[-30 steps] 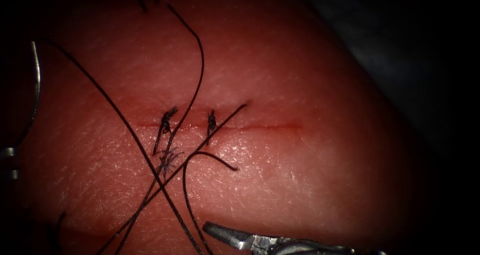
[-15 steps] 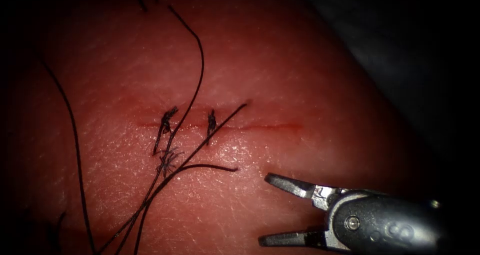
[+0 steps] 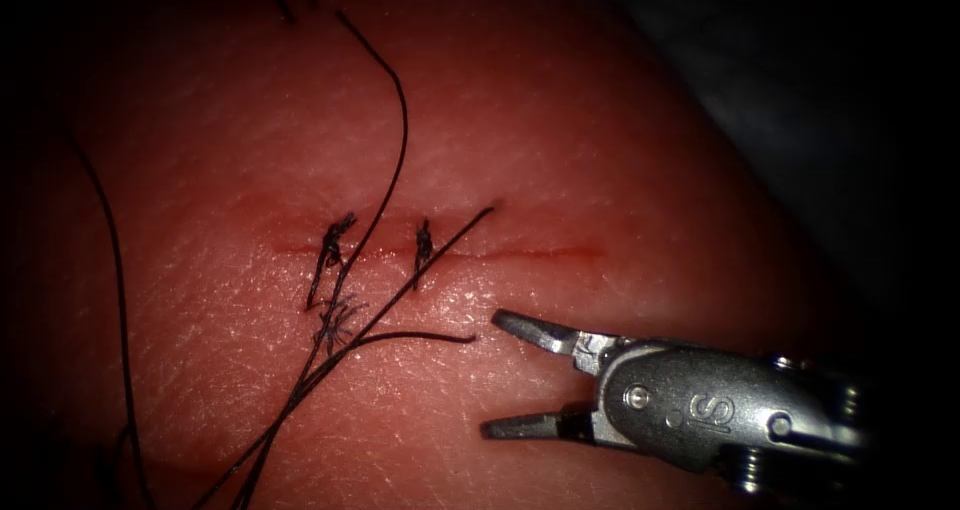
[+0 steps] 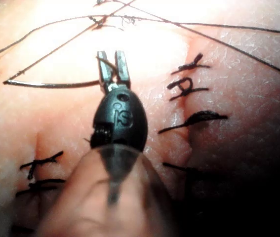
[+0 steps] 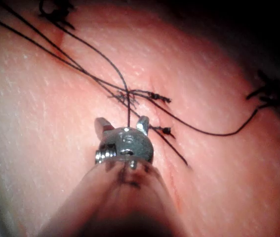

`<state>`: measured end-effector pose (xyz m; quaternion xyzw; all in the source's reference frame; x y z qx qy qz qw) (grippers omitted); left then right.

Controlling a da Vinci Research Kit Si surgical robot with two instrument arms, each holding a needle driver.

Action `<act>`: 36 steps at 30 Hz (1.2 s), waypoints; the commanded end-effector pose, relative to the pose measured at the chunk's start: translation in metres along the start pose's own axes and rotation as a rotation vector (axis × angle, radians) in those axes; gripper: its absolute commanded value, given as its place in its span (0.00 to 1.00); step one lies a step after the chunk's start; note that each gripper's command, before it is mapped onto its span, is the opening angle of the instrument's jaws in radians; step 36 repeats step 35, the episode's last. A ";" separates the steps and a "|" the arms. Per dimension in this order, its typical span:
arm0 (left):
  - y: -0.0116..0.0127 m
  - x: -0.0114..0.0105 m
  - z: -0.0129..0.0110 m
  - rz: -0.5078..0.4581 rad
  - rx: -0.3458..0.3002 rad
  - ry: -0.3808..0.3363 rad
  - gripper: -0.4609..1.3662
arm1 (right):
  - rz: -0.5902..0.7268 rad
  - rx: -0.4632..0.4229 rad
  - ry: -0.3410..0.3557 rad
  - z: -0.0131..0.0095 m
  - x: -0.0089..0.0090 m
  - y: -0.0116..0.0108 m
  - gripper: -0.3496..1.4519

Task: Wound Closure
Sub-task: Pull the string through the cut with the right gripper

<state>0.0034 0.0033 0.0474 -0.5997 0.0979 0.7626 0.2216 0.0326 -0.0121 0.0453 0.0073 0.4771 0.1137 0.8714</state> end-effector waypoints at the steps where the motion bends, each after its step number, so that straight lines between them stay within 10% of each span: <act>1: 0.0001 0.0000 0.0000 0.001 -0.005 -0.003 0.06 | 0.008 -0.001 -0.006 0.0004 -0.0003 0.0000 0.87; 8: 0.0008 0.0000 0.0001 0.001 -0.013 -0.006 0.06 | 0.048 -0.023 -0.010 0.0033 -0.0029 0.0007 0.71; 9: 0.0008 -0.0001 0.0001 -0.005 -0.013 -0.007 0.06 | 0.053 -0.024 -0.011 0.0034 -0.0030 0.0008 0.58; 11: 0.0008 -0.0001 0.0001 -0.005 -0.013 -0.007 0.06 | 0.074 -0.003 -0.026 0.0034 -0.0032 0.0008 0.00; 16: 0.0011 0.0000 0.0003 -0.004 -0.016 -0.001 0.06 | 0.165 0.089 -0.174 0.0025 -0.0033 0.0010 0.00; 36: 0.0015 0.0001 0.0014 -0.004 -0.022 0.003 0.06 | 0.176 0.059 -0.155 0.0009 -0.0027 0.0017 0.00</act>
